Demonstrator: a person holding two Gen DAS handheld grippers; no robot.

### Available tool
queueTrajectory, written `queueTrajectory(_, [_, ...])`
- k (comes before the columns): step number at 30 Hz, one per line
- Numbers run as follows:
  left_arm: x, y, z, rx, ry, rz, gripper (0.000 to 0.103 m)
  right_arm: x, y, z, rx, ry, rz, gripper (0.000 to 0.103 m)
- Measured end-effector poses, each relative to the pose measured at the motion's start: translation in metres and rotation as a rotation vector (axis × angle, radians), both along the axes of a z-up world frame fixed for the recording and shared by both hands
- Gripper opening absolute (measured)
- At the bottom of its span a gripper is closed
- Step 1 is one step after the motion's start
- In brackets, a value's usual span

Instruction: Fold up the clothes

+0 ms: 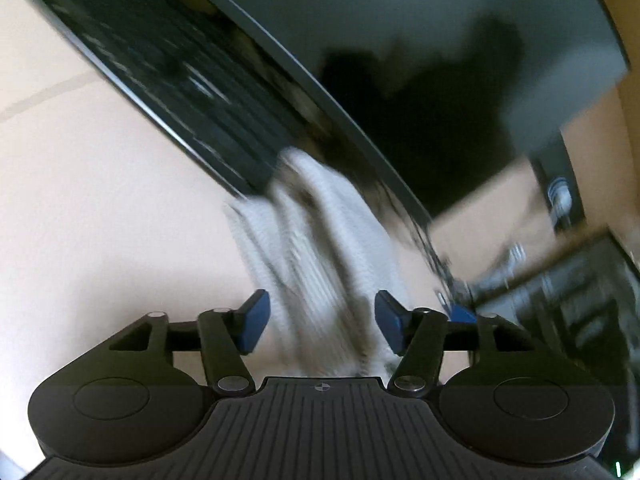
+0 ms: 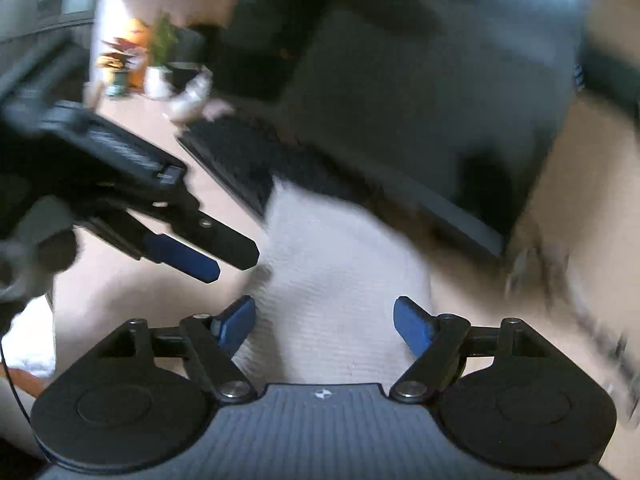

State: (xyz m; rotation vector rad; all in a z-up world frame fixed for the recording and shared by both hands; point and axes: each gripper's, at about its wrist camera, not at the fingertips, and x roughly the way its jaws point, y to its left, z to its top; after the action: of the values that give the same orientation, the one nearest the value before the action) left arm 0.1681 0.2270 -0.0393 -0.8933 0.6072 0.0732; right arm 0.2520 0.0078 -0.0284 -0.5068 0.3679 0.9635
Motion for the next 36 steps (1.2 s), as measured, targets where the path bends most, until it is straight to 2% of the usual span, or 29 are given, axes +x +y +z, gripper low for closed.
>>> queueTrajectory(1, [-0.005,0.007,-0.001,-0.002,0.003,0.034,0.067,-0.008,0.002,0.002,-0.005,-0.032,0.033,0.083])
queueTrajectory(3, [-0.014,0.017,-0.002,-0.012,0.006,0.086,0.069,-0.014,0.014,-0.007,-0.044,-0.041,0.076,0.083])
queueTrajectory(6, [-0.025,0.026,-0.005,-0.024,0.003,0.121,0.075,-0.013,0.034,-0.030,-0.113,-0.071,0.075,0.083])
queueTrajectory(7, [-0.028,0.029,-0.005,-0.026,0.002,0.129,0.076,-0.010,0.038,-0.037,-0.132,-0.085,0.067,0.076])
queueTrajectory(8, [-0.032,0.032,-0.006,-0.028,0.002,0.137,0.076,-0.005,0.039,-0.040,-0.146,-0.098,0.067,0.065])
queueTrajectory(9, [-0.035,0.035,-0.007,-0.031,0.002,0.144,0.077,-0.001,0.037,-0.039,-0.148,-0.100,0.078,0.062])
queueTrajectory(11, [-0.038,0.039,-0.008,-0.036,0.005,0.156,0.077,0.002,0.030,-0.025,-0.137,-0.105,0.097,0.038])
queueTrajectory(14, [-0.036,0.041,-0.007,-0.033,0.006,0.152,0.078,-0.003,0.021,-0.005,-0.146,-0.160,0.125,0.032])
queueTrajectory(16, [-0.030,0.039,-0.003,-0.022,0.003,0.130,0.081,-0.006,0.019,-0.004,-0.177,-0.164,0.152,0.031])
queueTrajectory(20, [-0.019,0.035,0.004,0.001,-0.003,0.085,0.084,-0.015,0.020,-0.027,-0.244,-0.131,0.191,0.033])
queueTrajectory(23, [0.000,0.021,0.013,0.014,-0.037,-0.009,0.084,-0.024,0.026,-0.037,-0.225,-0.140,0.175,0.039])
queueTrajectory(26, [0.025,-0.002,0.026,0.026,-0.111,-0.121,0.078,-0.016,0.034,-0.030,-0.160,-0.063,0.136,0.041])
queueTrajectory(28, [0.040,-0.016,0.034,0.050,-0.139,-0.170,0.073,-0.015,0.033,-0.027,-0.142,-0.050,0.131,0.048])
queueTrajectory(32, [0.064,-0.032,0.033,0.120,-0.111,-0.232,0.068,-0.011,0.008,-0.010,-0.114,-0.035,0.106,0.056])
queueTrajectory(34, [0.075,-0.034,0.024,0.139,-0.072,-0.248,0.062,0.008,-0.015,0.006,-0.050,0.038,0.021,0.062])
queueTrajectory(36, [0.080,-0.034,0.018,0.145,-0.052,-0.256,0.061,0.036,-0.035,0.014,0.039,0.170,-0.082,0.072])
